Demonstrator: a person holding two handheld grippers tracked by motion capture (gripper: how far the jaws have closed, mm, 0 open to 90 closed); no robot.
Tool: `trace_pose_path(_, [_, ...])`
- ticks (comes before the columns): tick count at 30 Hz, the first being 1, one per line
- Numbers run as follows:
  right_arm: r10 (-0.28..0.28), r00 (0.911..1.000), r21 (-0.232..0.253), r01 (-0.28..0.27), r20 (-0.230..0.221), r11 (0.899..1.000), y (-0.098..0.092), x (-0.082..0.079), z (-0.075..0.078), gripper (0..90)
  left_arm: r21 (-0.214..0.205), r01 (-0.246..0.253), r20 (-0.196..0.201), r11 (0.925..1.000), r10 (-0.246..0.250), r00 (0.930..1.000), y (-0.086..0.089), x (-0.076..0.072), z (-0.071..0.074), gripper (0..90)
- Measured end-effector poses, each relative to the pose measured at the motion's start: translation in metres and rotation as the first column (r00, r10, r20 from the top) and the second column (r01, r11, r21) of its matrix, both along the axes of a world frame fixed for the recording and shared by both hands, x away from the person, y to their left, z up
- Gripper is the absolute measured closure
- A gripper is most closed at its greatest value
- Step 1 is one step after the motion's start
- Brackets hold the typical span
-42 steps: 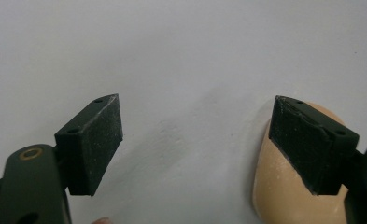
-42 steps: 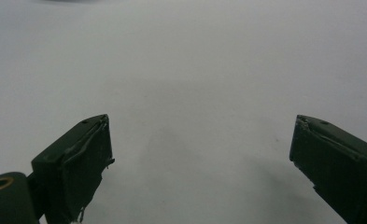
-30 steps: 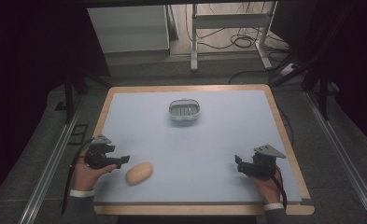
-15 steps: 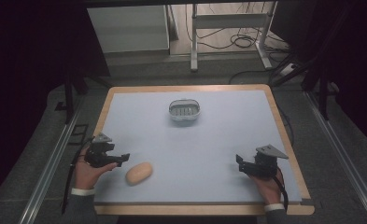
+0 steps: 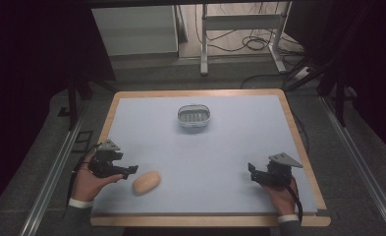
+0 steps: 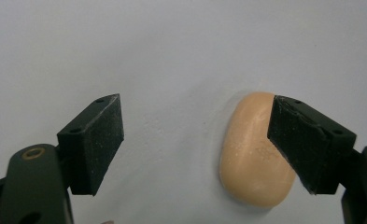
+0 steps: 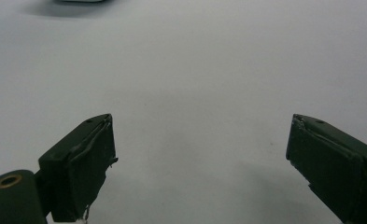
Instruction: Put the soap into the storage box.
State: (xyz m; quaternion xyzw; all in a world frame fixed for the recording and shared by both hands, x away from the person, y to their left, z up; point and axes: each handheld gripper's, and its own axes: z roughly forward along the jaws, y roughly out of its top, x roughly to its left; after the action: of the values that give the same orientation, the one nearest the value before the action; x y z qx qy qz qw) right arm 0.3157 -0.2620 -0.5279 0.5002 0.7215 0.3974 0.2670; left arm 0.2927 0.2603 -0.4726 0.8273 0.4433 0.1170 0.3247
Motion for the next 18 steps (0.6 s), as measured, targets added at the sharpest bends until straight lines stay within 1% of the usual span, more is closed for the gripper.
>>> trace_pose_path(3, [-0.004,1.0000,0.003,0.004,0.007,1.000,-0.001,-0.001,0.000,8.6,0.012,0.013,0.006,0.9998,-0.013,0.9999,-0.004,-0.001,0.005,18.7])
trace_pose_path(9, [-0.011,0.9999,0.007,0.011,0.008,1.000,-0.001,-0.001,0.000,8.7,0.031,0.054,0.004,0.9981,-0.054,0.9985,-0.015,-0.004,0.011,18.7])
trace_pose_path(15, [-0.009,1.0000,0.001,0.009,0.004,1.000,0.000,0.000,0.000,8.7,0.042,0.076,-0.002,0.9962,-0.076,0.9971,-0.023,-0.005,0.011,18.4])
trace_pose_path(16, [-0.009,0.9999,0.000,0.009,0.006,1.000,0.000,0.000,0.000,8.7,0.048,0.089,-0.008,0.9949,-0.089,0.9960,-0.026,-0.006,0.009,18.4])
trace_pose_path(18, [-0.009,0.9999,0.002,0.009,0.006,1.000,0.000,-0.001,0.000,8.7,0.054,0.097,-0.014,0.9937,-0.097,0.9952,-0.030,-0.006,0.008,18.4])
